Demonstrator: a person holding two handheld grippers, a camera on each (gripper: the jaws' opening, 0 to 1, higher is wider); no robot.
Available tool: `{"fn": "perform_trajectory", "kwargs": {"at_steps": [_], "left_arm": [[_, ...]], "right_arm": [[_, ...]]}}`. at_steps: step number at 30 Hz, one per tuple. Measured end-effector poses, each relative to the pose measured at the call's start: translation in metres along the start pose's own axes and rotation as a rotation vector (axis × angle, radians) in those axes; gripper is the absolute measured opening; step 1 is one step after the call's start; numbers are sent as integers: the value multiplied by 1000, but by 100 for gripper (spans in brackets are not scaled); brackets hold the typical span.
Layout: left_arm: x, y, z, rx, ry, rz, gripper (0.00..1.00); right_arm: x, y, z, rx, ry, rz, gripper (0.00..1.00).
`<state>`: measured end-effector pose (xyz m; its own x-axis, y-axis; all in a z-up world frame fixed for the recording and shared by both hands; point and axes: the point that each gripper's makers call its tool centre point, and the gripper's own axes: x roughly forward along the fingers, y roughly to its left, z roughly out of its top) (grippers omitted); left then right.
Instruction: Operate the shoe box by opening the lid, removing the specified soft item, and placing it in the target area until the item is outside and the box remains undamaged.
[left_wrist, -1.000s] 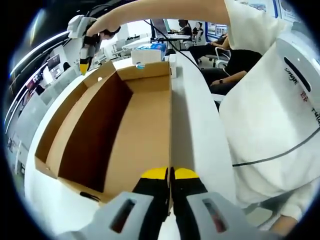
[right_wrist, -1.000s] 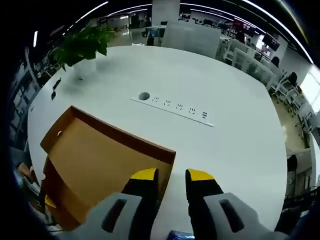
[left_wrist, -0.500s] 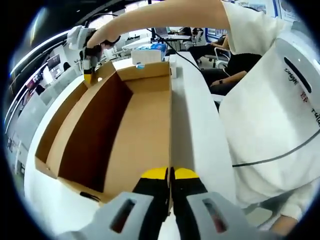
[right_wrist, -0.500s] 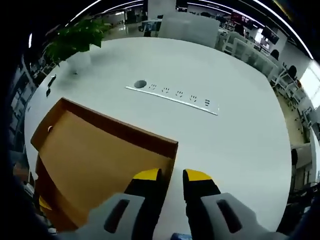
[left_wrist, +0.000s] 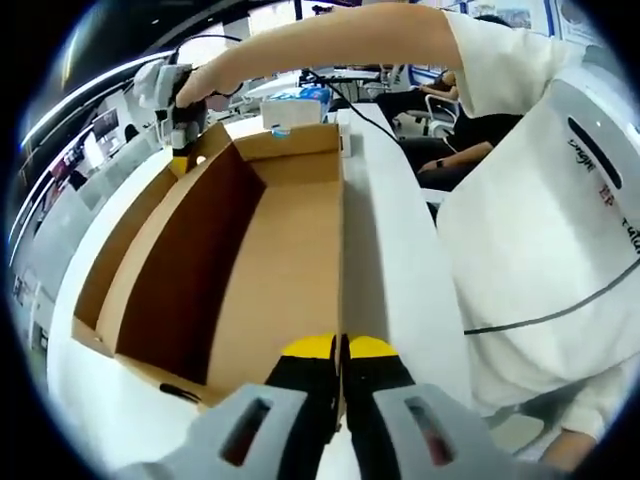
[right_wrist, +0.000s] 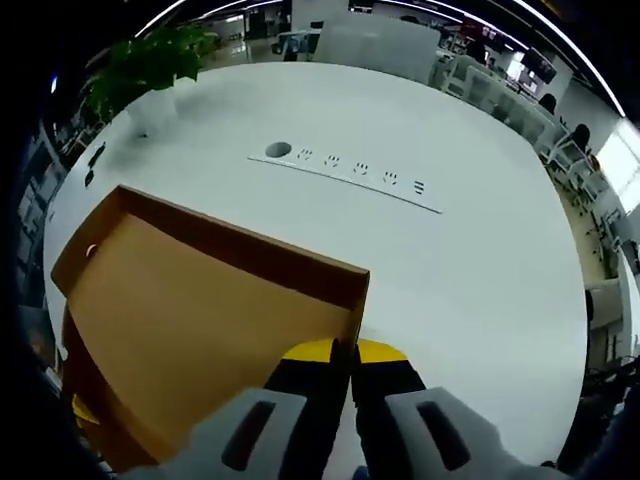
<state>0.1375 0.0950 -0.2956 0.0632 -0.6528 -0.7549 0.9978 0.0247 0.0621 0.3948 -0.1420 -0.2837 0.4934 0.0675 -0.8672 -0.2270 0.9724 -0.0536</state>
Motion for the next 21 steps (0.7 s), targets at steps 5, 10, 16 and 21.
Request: {"fn": "perform_trajectory", "kwargs": {"at_steps": [5, 10, 16, 21], "left_arm": [[0, 0, 0, 11, -3, 10, 1], [0, 2, 1, -2, 4, 8, 1], [1, 2, 1, -8, 4, 14, 1], [1, 2, 2, -1, 5, 21, 1]], "right_arm": [[-12, -2, 10, -32, -111, -29, 3], [-24, 1, 9, -76, -176, -32, 3], [-38, 0, 17, -61, -279, -36, 3], [-60, 1, 24, -112, -422, -69, 3]]}}
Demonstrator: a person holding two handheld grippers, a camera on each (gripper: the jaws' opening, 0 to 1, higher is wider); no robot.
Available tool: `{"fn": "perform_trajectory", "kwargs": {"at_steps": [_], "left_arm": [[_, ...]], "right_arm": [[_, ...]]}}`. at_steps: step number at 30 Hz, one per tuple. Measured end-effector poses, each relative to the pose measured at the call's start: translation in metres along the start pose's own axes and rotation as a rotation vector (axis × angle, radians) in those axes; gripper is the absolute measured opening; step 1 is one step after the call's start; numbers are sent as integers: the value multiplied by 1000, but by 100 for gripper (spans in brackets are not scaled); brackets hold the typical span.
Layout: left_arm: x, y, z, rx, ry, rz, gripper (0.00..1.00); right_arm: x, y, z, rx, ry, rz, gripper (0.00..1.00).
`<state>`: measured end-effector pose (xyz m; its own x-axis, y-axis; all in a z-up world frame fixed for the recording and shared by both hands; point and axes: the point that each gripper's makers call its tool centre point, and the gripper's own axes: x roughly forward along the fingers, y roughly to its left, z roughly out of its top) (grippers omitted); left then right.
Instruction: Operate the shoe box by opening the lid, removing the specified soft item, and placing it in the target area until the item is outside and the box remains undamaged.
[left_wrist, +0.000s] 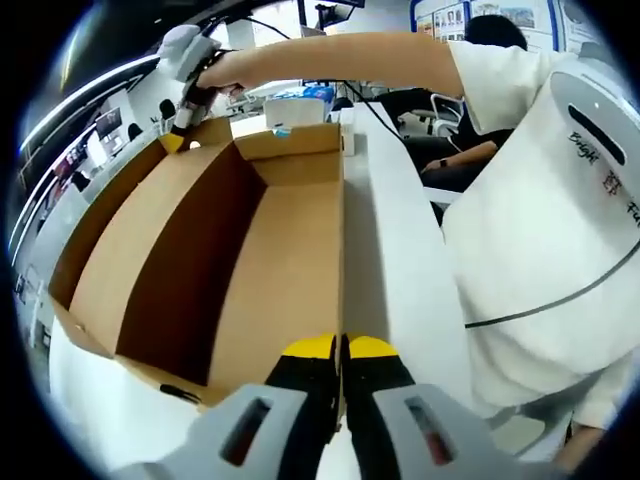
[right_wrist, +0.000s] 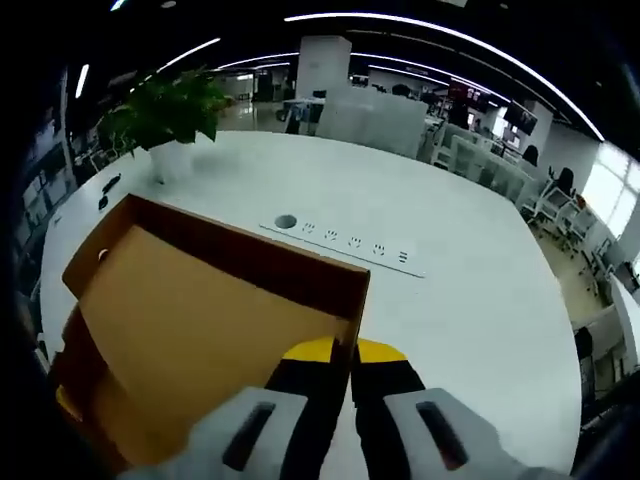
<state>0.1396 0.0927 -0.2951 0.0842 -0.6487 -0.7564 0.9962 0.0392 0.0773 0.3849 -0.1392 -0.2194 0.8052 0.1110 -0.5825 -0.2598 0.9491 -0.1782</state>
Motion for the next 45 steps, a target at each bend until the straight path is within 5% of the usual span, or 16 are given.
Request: {"fn": "perform_trajectory", "kwargs": {"at_steps": [2, 8, 11, 20, 35, 40, 45], "left_arm": [[0, 0, 0, -3, -2, -1, 1], [0, 0, 1, -11, 6, -9, 1], [1, -1, 1, -14, 7, -5, 1], [0, -2, 0, 1, 5, -7, 1], [0, 2, 0, -65, 11, 13, 1], [0, 4, 0, -66, 11, 20, 2], [-1, 4, -1, -36, 0, 29, 3]], "right_arm": [[-4, -3, 11, 10, -66, -11, 3], [-4, -8, 15, -90, -126, -90, 4], [-16, -8, 26, 22, -202, -51, 3], [-48, -13, 29, 71, -354, -85, 1], [-74, -6, 41, 55, -489, -86, 0], [-79, -4, 41, 49, -486, -89, 0], [-114, 2, 28, 35, -572, -140, 0]]}}
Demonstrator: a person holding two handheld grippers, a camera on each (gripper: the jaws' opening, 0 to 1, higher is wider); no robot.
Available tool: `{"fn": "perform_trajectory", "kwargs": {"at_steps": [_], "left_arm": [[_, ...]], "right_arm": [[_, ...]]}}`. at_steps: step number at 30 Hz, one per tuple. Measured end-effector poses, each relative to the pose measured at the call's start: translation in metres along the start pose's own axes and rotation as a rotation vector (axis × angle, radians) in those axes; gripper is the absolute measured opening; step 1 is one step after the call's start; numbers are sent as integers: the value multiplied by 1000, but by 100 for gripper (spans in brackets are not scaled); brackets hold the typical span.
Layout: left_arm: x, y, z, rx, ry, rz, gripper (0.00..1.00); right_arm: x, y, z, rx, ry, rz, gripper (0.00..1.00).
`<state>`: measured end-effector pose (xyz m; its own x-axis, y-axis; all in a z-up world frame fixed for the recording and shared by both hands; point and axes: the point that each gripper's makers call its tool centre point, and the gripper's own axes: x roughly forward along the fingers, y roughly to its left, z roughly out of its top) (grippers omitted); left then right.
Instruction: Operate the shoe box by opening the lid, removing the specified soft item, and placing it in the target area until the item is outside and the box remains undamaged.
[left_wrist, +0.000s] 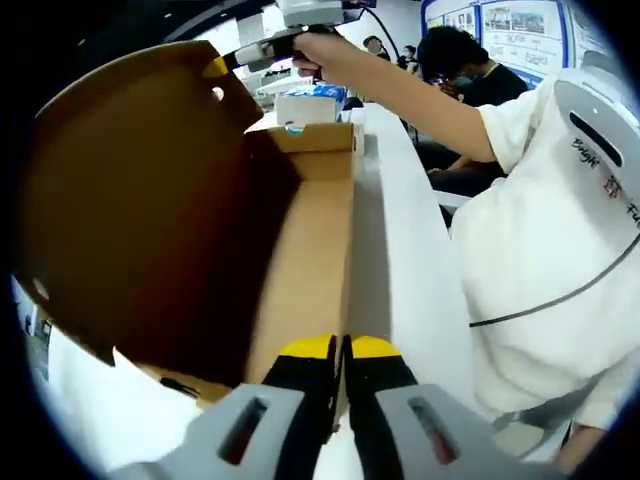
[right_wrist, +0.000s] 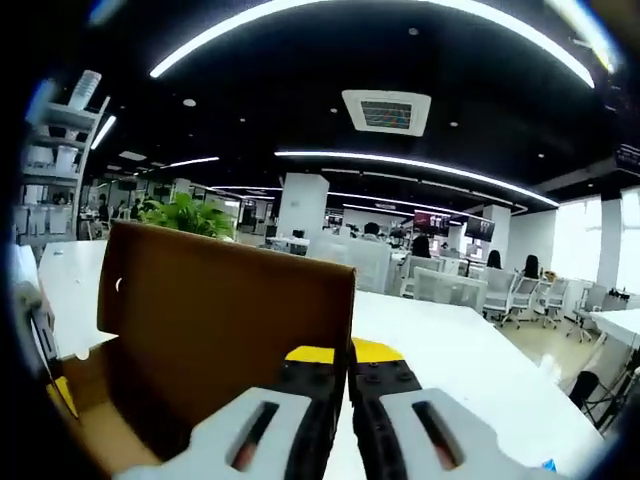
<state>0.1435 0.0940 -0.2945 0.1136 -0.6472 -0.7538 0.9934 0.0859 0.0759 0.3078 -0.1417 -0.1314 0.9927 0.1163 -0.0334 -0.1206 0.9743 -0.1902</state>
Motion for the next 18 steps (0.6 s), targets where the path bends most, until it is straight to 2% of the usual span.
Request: {"fn": "perform_trajectory", "kwargs": {"at_steps": [5, 8, 9, 13, 14, 18], "left_arm": [[0, 1, 0, -13, -2, 7, 4], [2, 7, 2, 25, -13, 51, 7], [1, 9, 2, 29, -29, 66, 8], [1, 8, 2, 54, -33, 72, 8], [2, 9, 2, 83, -27, 80, 9], [1, 10, 4, 105, -55, 102, 10]], "right_arm": [[-18, 2, 0, 1, -44, -17, 0], [-33, -3, 2, 55, -119, -43, 0], [-35, -2, 1, 53, -117, -44, 0], [-40, -3, -3, 45, -134, -62, 0], [-42, -3, -5, 35, -133, -69, 0], [-53, -2, -7, 42, -174, -64, 0]]}}
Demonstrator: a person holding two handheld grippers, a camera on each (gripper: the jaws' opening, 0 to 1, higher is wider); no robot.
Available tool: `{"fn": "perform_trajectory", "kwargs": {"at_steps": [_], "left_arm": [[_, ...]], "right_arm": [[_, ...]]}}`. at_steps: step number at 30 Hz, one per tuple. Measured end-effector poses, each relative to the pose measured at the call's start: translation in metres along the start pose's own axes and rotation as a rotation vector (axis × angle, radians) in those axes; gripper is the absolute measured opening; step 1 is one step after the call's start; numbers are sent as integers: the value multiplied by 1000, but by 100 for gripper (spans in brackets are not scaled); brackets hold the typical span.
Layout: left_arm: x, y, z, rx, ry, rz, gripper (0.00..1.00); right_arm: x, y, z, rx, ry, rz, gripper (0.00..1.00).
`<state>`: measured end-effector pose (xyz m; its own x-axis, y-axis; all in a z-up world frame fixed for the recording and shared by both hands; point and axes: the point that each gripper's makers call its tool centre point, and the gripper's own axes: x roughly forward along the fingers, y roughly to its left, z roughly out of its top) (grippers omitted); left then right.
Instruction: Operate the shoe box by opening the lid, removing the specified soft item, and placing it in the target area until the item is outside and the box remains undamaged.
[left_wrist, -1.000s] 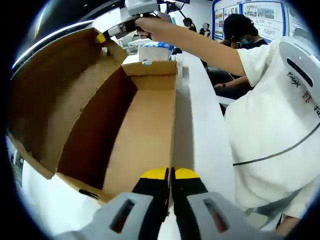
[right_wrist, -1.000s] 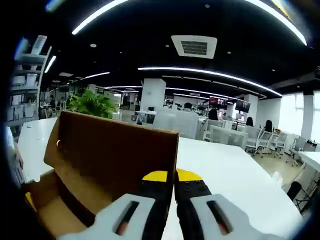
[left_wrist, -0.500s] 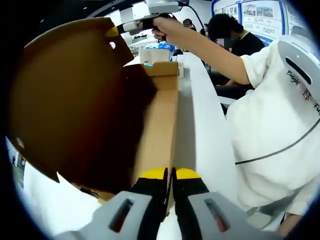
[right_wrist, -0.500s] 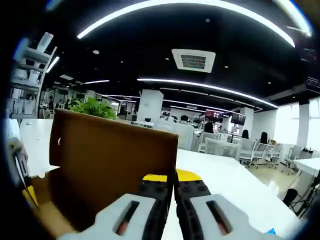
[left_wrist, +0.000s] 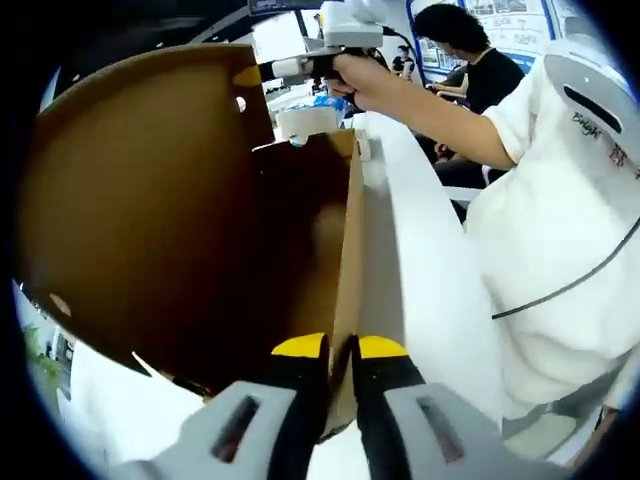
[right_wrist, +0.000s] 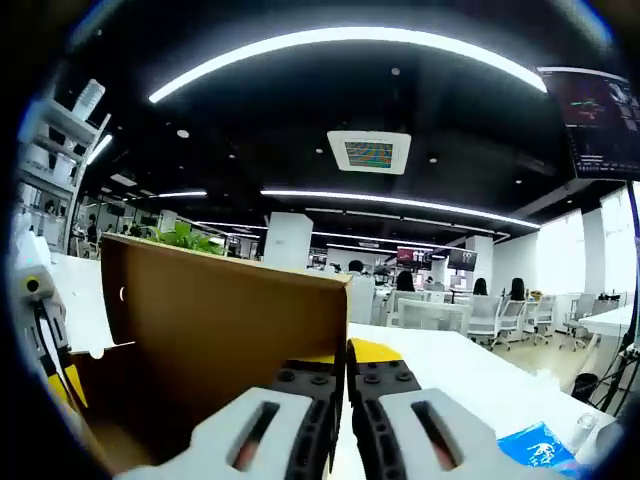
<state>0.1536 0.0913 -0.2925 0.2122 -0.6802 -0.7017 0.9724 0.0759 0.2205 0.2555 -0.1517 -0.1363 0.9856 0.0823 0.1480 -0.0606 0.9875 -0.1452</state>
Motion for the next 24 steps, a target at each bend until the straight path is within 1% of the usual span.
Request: {"fn": "perform_trajectory", "kwargs": {"at_steps": [2, 3, 5, 9, 16, 17, 18, 20, 21, 22, 23, 24], "left_arm": [[1, 6, 4, 9, -38, 52, 13], [1, 7, 4, 12, -53, 67, 14], [0, 8, 6, 17, -90, 92, 15], [-1, 7, 7, 26, -107, 106, 15], [-1, 8, 7, 20, -105, 113, 18], [-2, 9, 8, 26, -129, 120, 18], [-2, 9, 9, 61, -133, 122, 18], [-2, 9, 8, 77, -139, 142, 19], [-2, 9, 9, 84, -144, 142, 19], [-3, 10, 11, 90, -172, 147, 19], [-3, 10, 13, 80, -191, 150, 19], [-5, 11, 14, 40, -218, 148, 19]], "right_arm": [[-6, 0, -1, 1, -13, -1, 0], [-8, 0, -1, 0, -16, -2, 0], [-12, 1, -1, -37, -20, -11, 0], [-18, 1, 0, -54, -33, -10, 0], [-21, 2, -1, -48, -32, -3, 0], [-21, 2, -5, -58, -44, -15, 0], [-22, 2, -4, -66, -52, -22, 0], [-22, 3, -4, -62, -59, -29, 0], [-21, 3, -4, -62, -60, -31, 0], [-21, 3, -3, -63, -60, -32, 0], [-20, 3, -3, -63, -60, -31, 0], [-20, 3, -3, -65, -58, -31, 0]]}}
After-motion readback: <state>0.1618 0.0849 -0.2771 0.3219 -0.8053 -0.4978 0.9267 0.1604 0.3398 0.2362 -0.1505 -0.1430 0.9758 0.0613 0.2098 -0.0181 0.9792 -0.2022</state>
